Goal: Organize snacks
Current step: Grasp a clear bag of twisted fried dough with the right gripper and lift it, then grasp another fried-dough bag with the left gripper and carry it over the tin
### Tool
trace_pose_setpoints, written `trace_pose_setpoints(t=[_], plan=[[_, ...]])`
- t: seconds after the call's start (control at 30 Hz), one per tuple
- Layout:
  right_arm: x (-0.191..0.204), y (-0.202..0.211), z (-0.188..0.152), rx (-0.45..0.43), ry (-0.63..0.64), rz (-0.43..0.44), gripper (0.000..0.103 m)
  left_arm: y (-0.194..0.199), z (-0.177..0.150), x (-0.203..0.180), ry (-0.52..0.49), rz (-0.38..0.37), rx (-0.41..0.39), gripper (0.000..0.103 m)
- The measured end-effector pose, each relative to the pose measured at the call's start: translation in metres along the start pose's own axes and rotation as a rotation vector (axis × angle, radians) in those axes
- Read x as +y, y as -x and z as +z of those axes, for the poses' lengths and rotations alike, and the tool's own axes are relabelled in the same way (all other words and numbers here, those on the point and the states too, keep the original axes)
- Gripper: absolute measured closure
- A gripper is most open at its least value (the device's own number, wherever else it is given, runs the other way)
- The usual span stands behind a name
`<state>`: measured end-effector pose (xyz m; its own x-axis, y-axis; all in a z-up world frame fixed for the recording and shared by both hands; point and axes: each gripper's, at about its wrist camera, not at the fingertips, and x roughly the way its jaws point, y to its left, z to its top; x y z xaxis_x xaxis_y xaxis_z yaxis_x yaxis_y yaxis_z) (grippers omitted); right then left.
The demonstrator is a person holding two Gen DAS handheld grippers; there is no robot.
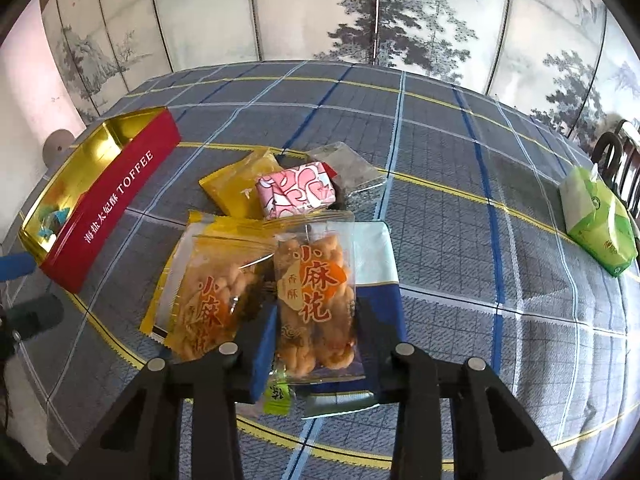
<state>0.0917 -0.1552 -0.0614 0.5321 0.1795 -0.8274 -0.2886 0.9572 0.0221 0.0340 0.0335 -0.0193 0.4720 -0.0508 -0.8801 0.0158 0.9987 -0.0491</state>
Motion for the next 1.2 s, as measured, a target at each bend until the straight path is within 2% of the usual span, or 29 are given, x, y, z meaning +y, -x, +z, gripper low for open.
trace_pose_setpoints(t=[0.17, 0.33, 0.5, 0.57, 0.7, 0.8, 1.2], plan=[[-0.018, 0.012, -0.001, -0.031, -0.027, 0.02, 0.066, -0.004, 0.002, -0.022, -0.019, -0.032, 0.01, 0.023], [-0.044, 0.021, 0.001, -0.072, -0.062, -0.03, 0.066, -0.006, 0.005, -0.047, -0.051, -0.059, 0.001, 0.023], [-0.085, 0.018, -0.004, -0.096, -0.119, -0.115, 0.066, -0.01, 0.007, -0.067, -0.063, -0.098, -0.001, 0.023], [-0.101, 0.014, -0.008, -0.094, -0.162, -0.129, 0.066, -0.014, 0.007, -0.073, -0.064, -0.1, -0.004, 0.026], [-0.125, 0.005, -0.015, -0.094, -0.207, -0.157, 0.066, -0.022, 0.008, -0.078, -0.038, -0.124, 0.017, 0.039], [-0.136, -0.003, -0.018, -0.09, -0.228, -0.163, 0.066, -0.026, 0.011, -0.081, -0.023, -0.13, 0.022, 0.043], [-0.147, -0.009, -0.021, -0.118, -0.254, -0.135, 0.066, -0.054, 0.024, -0.089, 0.038, -0.123, 0.067, 0.047]])
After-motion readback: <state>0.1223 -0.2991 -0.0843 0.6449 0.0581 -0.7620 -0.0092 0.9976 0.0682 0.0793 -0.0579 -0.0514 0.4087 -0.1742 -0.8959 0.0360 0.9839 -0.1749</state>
